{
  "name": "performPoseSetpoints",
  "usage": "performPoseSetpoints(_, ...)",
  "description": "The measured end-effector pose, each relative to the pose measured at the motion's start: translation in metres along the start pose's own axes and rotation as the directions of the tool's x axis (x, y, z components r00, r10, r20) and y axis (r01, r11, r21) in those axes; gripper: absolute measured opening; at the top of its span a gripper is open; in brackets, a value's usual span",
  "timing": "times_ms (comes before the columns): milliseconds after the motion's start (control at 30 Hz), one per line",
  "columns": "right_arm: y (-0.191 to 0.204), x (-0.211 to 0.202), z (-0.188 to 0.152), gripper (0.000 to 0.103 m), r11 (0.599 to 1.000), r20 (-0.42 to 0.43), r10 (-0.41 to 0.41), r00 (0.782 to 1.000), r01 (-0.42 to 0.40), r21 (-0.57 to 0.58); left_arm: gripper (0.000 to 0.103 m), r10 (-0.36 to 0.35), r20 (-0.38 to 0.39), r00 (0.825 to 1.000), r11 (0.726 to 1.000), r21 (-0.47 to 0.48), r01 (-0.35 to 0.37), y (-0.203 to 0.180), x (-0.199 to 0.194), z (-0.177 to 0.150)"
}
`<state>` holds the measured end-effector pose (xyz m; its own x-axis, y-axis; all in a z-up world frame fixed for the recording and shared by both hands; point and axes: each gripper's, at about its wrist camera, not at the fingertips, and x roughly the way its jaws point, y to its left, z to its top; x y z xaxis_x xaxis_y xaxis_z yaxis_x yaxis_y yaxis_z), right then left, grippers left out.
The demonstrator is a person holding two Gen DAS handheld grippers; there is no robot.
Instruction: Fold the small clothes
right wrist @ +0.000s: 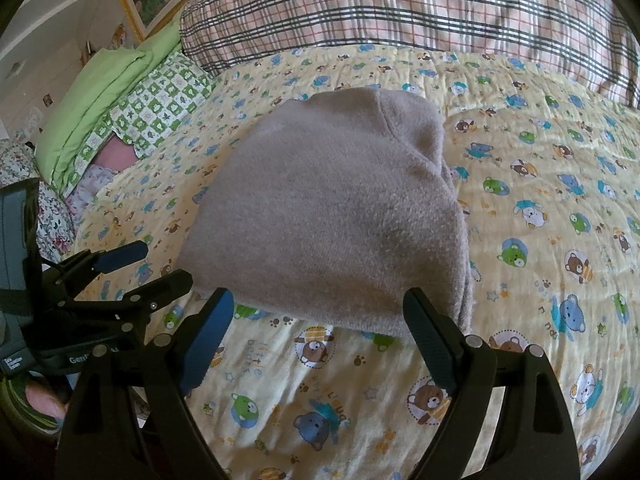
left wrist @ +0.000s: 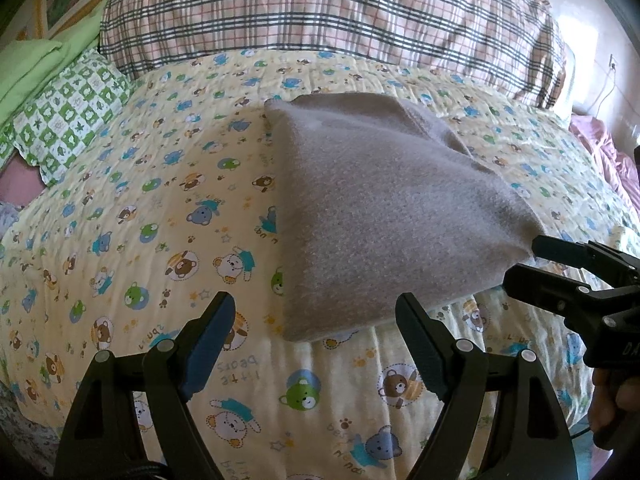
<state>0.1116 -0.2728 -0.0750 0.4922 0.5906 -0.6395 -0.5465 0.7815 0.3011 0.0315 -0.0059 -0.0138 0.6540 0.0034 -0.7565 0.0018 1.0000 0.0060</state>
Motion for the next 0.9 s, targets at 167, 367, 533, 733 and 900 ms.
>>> performPoseSetpoints(167, 0.0005, -0.0003, -0.0001, 0.087, 1.000, 0.000, 0.000, 1.000, 0.000, 0.000, 0.083, 0.002, 0.001, 1.000, 1.000, -0.002, -0.002, -0.0002, -0.0004, 0.0003)
performPoseSetpoints(367, 0.0015, -0.0005, -0.0007, 0.087, 1.000, 0.001, 0.000, 1.000, 0.000, 0.003, 0.083, -0.002, 0.001, 1.000, 1.000, -0.001, 0.002, -0.0006, -0.0005, 0.0002)
performPoseSetpoints(533, 0.0020, -0.0006, -0.0006, 0.087, 1.000, 0.002, -0.001, 1.000, 0.001, 0.004, 0.083, -0.002, 0.002, 1.000, 1.000, 0.002, 0.002, -0.0008, -0.0012, 0.0010)
performPoseSetpoints(733, 0.0016, -0.0016, -0.0007, 0.087, 1.000, 0.003, 0.002, 1.000, -0.002, 0.006, 0.083, -0.001, 0.005, 1.000, 1.000, 0.002, 0.001, -0.0011, -0.0018, 0.0018)
performPoseSetpoints(900, 0.0018, -0.0015, -0.0007, 0.087, 1.000, 0.004, 0.001, 1.000, -0.001, 0.005, 0.083, -0.002, 0.009, 1.000, 1.000, 0.003, 0.002, -0.0007, -0.0029, 0.0035)
